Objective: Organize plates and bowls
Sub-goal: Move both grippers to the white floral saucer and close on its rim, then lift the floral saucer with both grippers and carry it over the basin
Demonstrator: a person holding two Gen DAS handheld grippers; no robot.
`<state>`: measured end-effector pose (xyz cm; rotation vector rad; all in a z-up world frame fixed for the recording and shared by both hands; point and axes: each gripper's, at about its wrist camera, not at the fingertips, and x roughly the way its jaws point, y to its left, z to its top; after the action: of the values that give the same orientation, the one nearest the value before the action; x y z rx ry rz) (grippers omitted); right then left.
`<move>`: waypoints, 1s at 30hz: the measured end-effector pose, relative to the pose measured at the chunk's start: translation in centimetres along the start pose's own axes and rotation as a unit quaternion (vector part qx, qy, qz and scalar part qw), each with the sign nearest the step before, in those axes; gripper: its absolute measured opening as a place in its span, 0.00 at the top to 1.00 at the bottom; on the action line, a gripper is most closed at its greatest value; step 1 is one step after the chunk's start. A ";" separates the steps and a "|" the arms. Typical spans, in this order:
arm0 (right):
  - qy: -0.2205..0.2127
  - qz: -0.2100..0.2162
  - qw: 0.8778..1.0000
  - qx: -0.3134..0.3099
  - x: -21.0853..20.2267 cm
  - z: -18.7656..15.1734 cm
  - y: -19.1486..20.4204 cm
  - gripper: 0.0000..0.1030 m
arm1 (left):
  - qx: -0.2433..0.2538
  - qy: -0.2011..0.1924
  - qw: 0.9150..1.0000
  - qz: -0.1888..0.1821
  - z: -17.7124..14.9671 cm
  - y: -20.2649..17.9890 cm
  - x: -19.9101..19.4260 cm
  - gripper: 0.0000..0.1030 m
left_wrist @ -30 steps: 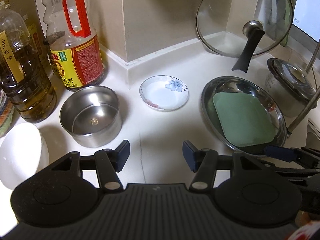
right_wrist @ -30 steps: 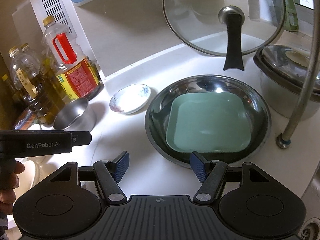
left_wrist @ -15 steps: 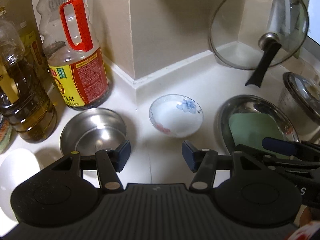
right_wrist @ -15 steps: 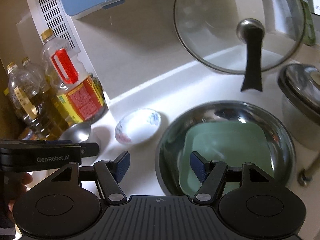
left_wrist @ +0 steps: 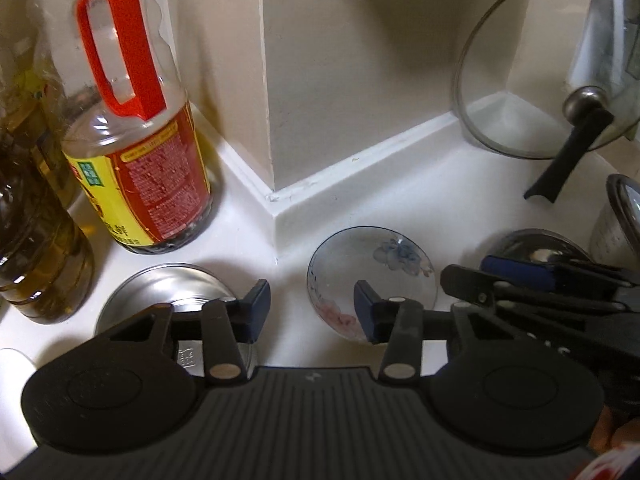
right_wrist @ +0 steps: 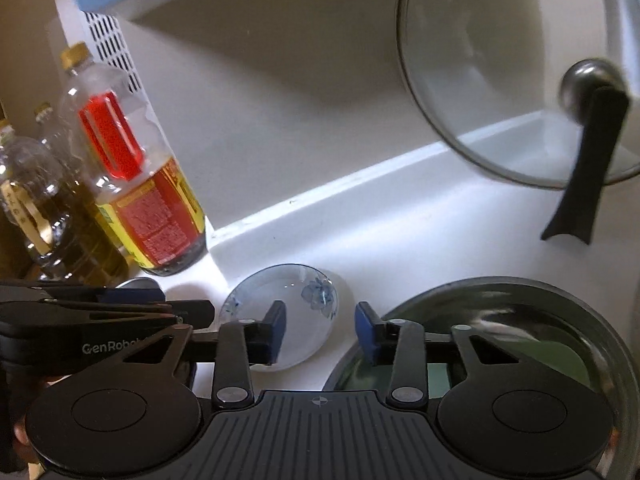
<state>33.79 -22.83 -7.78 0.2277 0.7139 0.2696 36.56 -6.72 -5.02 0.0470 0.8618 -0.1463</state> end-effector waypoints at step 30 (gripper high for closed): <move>0.074 -0.034 0.995 -0.052 7.3 0.9 0.5 0.91 | -0.007 0.046 0.999 0.005 0.1 -0.5 5.1 0.89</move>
<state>39.55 -20.14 -11.44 0.0849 0.8503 0.2585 39.83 -7.79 -8.89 0.0454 0.9548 -0.1301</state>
